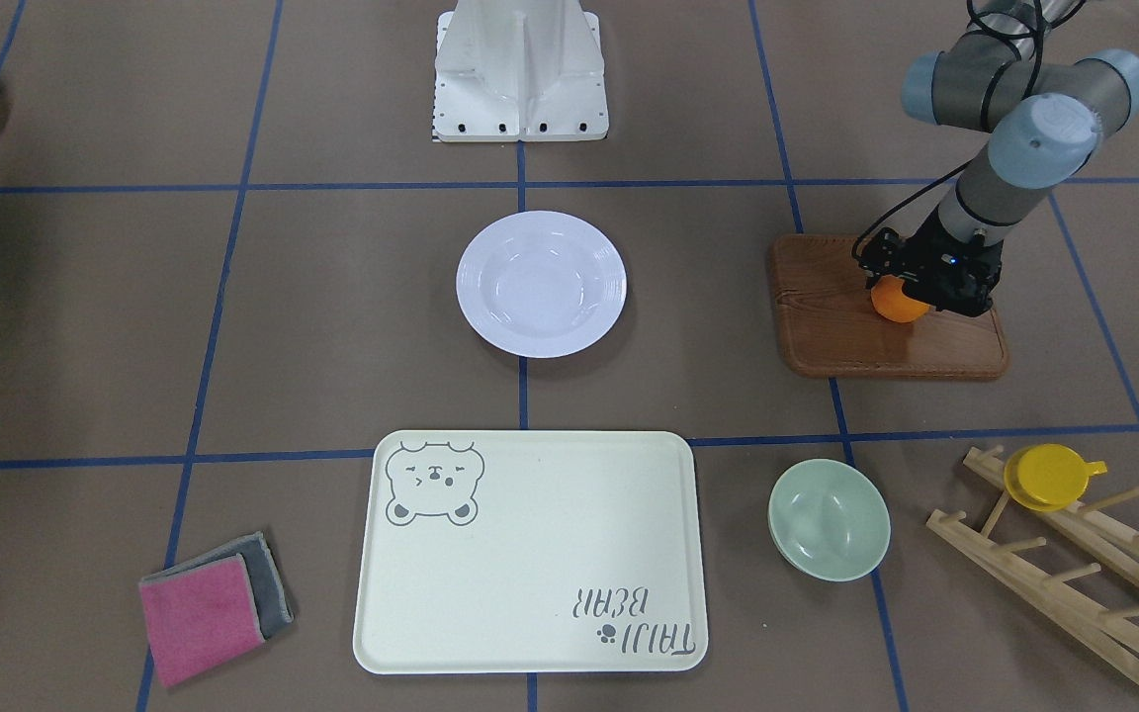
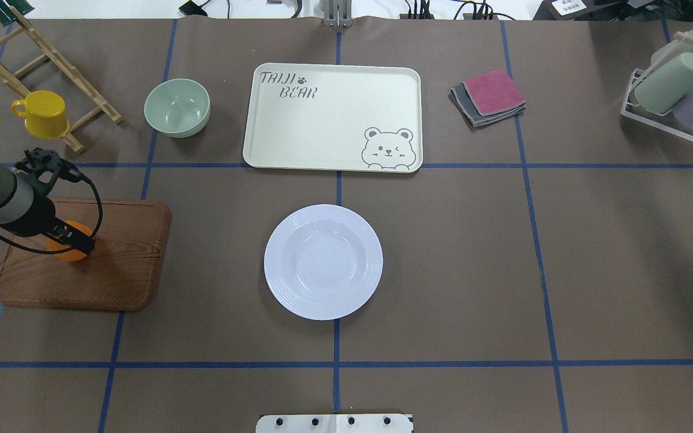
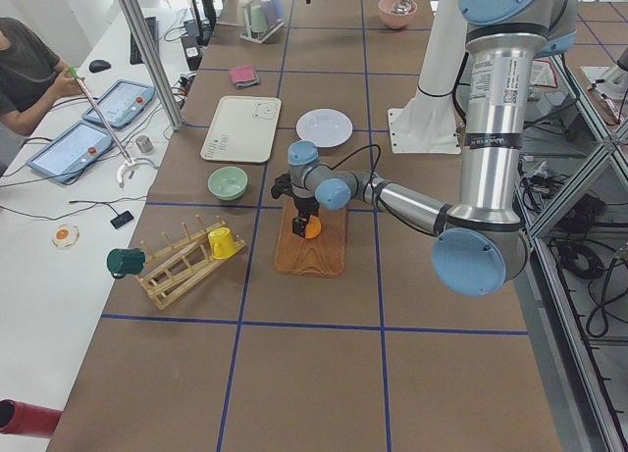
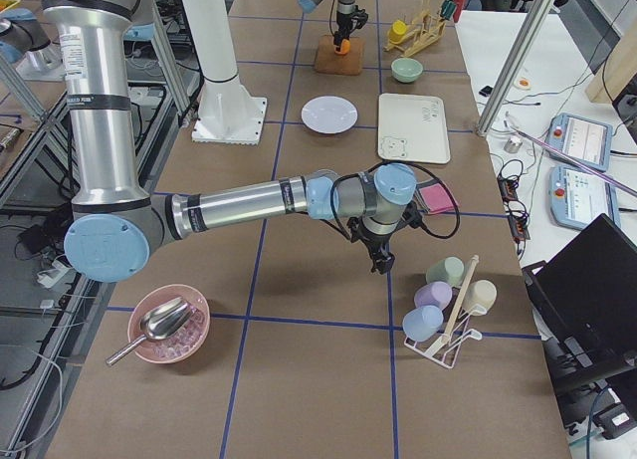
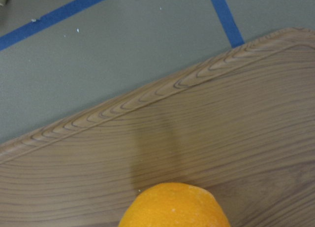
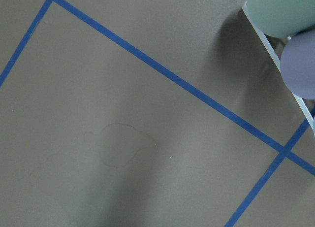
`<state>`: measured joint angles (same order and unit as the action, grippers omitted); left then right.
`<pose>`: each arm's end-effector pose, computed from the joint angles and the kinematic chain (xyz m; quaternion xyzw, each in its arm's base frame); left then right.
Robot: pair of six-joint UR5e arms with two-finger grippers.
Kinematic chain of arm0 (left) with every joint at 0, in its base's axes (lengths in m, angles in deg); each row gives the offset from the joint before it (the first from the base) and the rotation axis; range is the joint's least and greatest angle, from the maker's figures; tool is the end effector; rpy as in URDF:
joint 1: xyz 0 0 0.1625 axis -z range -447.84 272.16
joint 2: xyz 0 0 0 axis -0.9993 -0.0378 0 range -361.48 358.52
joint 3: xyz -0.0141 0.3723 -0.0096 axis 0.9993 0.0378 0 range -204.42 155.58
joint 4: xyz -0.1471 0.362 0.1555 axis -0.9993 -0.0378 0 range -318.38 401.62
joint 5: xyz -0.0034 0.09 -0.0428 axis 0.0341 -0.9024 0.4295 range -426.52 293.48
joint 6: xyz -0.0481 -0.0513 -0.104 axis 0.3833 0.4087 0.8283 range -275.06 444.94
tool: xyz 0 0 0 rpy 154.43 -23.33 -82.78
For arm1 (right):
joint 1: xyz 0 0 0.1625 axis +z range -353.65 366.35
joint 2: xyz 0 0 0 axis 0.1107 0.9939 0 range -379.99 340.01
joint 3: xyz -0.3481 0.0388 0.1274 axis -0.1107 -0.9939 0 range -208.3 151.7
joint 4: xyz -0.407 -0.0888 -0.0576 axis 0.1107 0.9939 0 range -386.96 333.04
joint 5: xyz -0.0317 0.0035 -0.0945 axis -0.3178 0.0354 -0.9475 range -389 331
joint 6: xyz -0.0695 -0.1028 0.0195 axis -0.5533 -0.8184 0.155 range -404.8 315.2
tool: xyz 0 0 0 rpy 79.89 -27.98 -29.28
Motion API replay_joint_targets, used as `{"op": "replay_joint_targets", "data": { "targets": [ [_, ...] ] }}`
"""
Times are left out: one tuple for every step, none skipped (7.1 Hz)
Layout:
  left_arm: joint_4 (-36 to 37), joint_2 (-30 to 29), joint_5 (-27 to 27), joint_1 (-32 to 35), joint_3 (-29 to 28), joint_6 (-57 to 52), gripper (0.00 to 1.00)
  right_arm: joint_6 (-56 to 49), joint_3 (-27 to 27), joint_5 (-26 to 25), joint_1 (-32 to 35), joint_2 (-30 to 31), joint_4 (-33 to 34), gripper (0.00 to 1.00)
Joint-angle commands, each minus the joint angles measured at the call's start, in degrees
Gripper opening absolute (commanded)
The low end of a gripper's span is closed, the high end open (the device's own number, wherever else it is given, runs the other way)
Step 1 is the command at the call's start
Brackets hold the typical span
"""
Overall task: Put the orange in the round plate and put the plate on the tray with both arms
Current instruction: 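Reach the left gripper down to the orange on the wooden tray and grasp it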
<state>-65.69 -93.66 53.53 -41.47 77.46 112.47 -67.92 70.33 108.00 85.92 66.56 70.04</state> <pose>0.3236 -0.4415 0.4788 0.0672 0.3549 0.1996 0.9109 -0.0533 -0.5183 0.5276 0.0844 -0.3914 -0.2814 0.8721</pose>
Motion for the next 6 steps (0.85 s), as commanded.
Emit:
{"op": "replay_joint_targets", "data": {
  "targets": [
    [0.1,-0.2,0.6,-0.1,-0.3,-0.1,0.01,0.0,-0.1,2.5,-0.1,-0.1,0.0,1.00],
    [0.7,-0.4,3.3,-0.1,0.2,-0.1,0.00,0.0,0.0,3.6,-0.2,-0.1,0.0,1.00],
    [1.5,-2.7,12.2,0.8,0.8,0.4,0.00,0.0,0.1,3.6,-0.3,-0.2,0.0,1.00],
    [3.6,-8.8,13.4,1.6,1.6,8.2,0.00,0.1,0.1,3.6,-0.4,-1.2,0.0,1.00],
    [7.4,-16.9,13.4,1.3,1.4,17.2,0.00,0.1,0.1,3.6,-0.6,-1.7,0.0,1.00],
    [10.0,-24.0,12.3,-2.6,1.3,26.4,0.00,1.7,0.2,3.6,-0.8,-2.4,0.0,1.00]
  ]
}}
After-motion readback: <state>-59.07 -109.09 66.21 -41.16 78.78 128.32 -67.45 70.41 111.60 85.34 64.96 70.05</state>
